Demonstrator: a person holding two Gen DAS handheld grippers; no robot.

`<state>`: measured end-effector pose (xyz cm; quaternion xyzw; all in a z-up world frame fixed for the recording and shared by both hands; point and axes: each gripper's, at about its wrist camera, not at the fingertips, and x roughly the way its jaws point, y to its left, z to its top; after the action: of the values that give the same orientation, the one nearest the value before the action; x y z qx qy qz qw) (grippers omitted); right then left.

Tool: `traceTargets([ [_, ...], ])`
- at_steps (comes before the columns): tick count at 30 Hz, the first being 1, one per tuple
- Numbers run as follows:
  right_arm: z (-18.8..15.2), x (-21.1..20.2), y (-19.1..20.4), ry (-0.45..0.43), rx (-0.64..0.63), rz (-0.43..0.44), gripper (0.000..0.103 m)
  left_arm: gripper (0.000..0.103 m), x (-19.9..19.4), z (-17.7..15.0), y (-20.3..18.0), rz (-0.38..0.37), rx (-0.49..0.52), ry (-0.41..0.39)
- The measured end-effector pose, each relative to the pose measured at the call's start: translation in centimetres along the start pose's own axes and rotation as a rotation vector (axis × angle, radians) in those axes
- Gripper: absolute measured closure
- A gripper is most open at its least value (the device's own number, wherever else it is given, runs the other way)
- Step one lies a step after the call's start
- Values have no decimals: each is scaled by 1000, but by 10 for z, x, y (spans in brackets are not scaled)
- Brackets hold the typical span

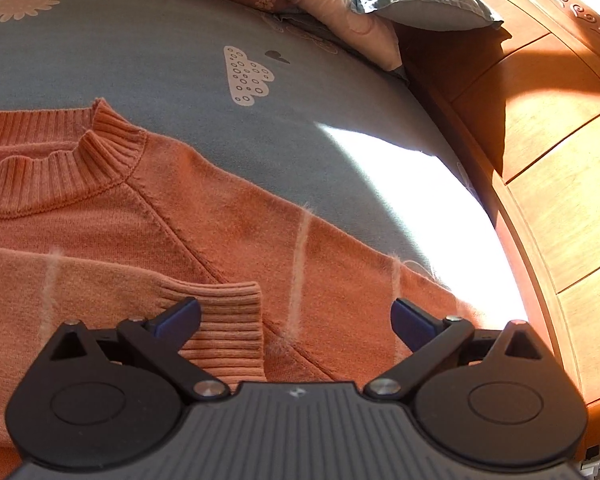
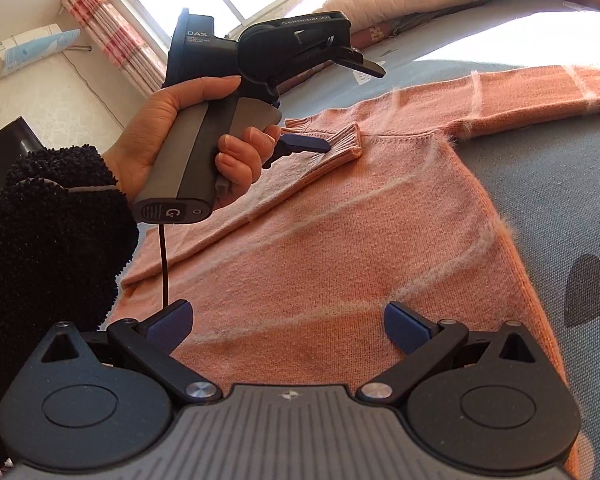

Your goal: Fold clothes

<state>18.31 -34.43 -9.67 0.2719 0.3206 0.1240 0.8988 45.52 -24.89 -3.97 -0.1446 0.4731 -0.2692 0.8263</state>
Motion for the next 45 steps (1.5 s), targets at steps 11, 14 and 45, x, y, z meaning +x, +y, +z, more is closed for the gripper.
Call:
traceTargets([
  [11,0,0,-1,0,4,1,0,3,-6,1,60,86,-124,-23],
  [14,0,0,-2,-2,4,4,0,3,-14,2,60,83,-122,-34],
  [45,1,-1,-2,8,15,5,0,3,-118,-31,160,201,-311,-118],
])
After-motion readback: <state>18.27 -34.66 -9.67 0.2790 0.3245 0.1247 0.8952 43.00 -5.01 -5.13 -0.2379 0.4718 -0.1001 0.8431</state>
